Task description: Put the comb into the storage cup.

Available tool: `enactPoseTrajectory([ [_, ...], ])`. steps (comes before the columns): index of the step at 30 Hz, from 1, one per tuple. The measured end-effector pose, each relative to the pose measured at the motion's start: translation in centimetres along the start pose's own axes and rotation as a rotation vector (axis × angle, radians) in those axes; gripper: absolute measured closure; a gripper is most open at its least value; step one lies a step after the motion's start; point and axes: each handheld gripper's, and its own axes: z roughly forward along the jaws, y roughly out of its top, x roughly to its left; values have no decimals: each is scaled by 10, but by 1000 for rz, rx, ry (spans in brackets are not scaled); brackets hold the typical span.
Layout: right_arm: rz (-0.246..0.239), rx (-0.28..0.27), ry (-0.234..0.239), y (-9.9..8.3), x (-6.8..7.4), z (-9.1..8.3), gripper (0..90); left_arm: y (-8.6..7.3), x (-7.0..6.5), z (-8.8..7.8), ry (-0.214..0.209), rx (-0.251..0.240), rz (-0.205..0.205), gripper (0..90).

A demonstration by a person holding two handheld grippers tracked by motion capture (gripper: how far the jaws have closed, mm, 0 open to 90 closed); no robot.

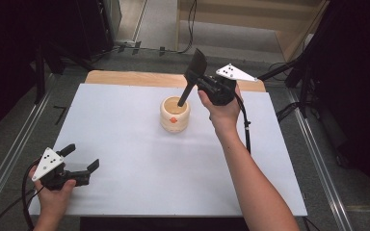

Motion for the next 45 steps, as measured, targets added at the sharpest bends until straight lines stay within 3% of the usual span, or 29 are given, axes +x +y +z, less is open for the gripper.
enactPoseTrajectory([
  [12, 0, 28, -3, -10, -2, 11, 817, 0, 0, 0, 3, 5, -1, 0],
  [31, -11, 94, 7, -32, 6, 32, 817, -1, 1, 0, 0, -3, -10, 0],
  [45, 19, 160, -2, -59, 1, 42, 817, -1, 2, 0, -4, -9, -12, 0],
])
